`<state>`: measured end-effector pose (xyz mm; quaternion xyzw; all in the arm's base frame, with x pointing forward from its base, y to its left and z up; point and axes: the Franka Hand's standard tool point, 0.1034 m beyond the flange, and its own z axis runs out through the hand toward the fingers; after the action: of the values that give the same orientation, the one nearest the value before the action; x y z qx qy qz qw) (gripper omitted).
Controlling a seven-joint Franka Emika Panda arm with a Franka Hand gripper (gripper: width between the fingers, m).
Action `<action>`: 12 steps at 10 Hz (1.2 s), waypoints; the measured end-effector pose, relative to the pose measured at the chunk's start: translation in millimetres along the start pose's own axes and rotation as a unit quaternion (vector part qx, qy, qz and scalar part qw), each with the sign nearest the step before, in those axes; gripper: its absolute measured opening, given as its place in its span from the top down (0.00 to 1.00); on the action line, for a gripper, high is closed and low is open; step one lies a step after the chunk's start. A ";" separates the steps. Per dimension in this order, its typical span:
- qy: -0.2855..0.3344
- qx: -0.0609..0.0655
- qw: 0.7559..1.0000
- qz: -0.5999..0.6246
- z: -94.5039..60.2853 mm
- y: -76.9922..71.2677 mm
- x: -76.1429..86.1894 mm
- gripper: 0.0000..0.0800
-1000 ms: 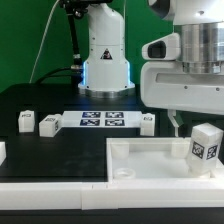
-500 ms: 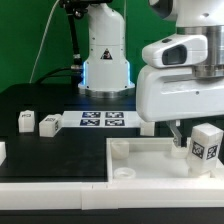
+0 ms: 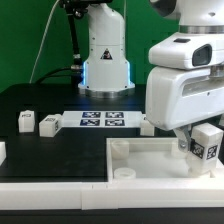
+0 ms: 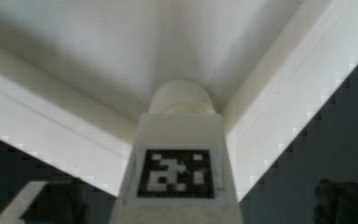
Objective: Assemble one leg
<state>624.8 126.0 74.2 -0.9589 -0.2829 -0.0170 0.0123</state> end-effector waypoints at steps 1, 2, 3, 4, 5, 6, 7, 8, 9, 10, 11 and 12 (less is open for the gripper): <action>0.000 0.000 1.000 0.011 0.1 -0.1 0.0 0.52; 0.000 0.000 1.000 0.023 0.1 0.1 -0.1 0.52; 0.003 0.002 0.999 0.053 0.4 0.9 -0.6 0.64; 0.013 0.006 0.989 0.146 0.9 2.1 -2.3 0.64; 0.019 0.006 0.977 0.212 0.7 0.8 -4.0 0.64; 0.026 0.007 0.954 0.297 0.4 0.9 -3.8 0.64; 0.039 0.010 0.919 0.392 1.0 1.7 -5.0 0.64; 0.051 0.014 0.877 0.478 1.3 1.6 -6.4 0.64; 0.058 0.018 0.843 0.534 1.4 1.6 -6.5 0.64; 0.063 0.026 0.800 0.597 1.3 2.5 -6.2 0.64; 0.068 0.036 0.756 0.650 1.8 2.2 -6.1 0.64; 0.068 0.043 0.723 0.686 1.9 1.5 -6.6 0.63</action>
Offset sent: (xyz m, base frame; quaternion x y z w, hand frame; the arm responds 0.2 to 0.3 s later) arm -0.0168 -0.0117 -0.0032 0.0182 0.0156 0.3082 0.9510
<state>620.1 121.2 72.0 -0.8858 0.4534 -0.0565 0.0807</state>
